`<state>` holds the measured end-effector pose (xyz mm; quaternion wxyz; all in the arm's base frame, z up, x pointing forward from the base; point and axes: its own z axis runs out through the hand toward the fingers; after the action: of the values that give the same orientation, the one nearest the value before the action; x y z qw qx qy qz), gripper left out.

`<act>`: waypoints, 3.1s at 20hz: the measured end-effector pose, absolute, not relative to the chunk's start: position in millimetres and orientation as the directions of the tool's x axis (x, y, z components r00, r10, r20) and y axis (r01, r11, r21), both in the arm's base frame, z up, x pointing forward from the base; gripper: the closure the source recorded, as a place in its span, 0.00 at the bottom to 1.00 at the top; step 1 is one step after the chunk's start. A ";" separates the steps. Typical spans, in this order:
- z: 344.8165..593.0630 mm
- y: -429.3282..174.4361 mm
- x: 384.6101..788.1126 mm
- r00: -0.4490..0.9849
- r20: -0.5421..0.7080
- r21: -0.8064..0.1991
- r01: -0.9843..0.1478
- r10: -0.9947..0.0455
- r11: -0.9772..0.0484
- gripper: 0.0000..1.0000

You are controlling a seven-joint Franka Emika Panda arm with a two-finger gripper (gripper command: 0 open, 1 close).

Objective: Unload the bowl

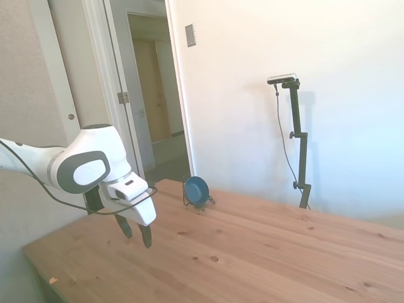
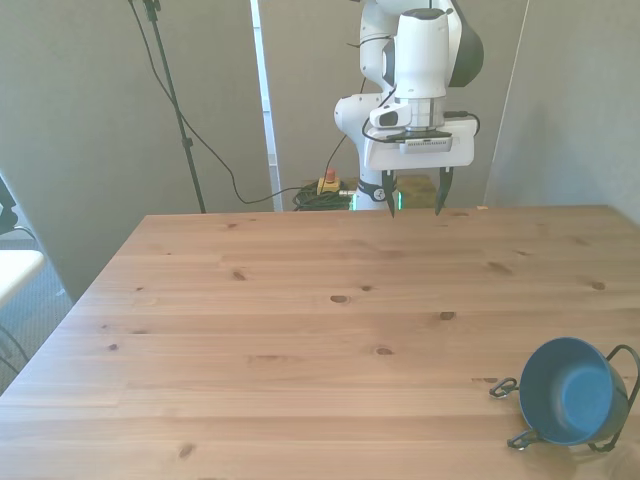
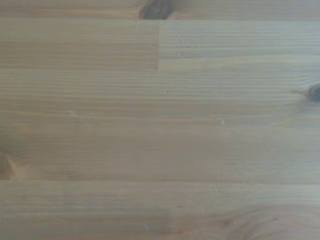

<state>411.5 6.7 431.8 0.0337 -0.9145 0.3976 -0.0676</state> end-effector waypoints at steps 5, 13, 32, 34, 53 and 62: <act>430.4 0.9 410.5 0.687 0.084 -0.107 -0.714 -0.722 -0.692 0.00; 438.1 -8.8 438.9 0.708 0.105 -0.159 -0.681 -0.698 -0.715 0.00; 471.2 -16.9 608.0 0.776 0.186 -0.292 -0.542 -0.602 -0.788 0.00; 470.0 -11.8 623.6 0.794 0.178 -0.308 -0.516 -0.581 -0.800 0.00; 431.7 25.3 711.6 0.930 0.162 -0.329 -0.265 -0.331 -0.907 0.00; 439.7 8.3 714.6 0.937 0.179 -0.327 -0.231 -0.300 -0.916 0.00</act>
<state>714.6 8.3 439.7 0.1523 -0.9722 0.1367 -0.1135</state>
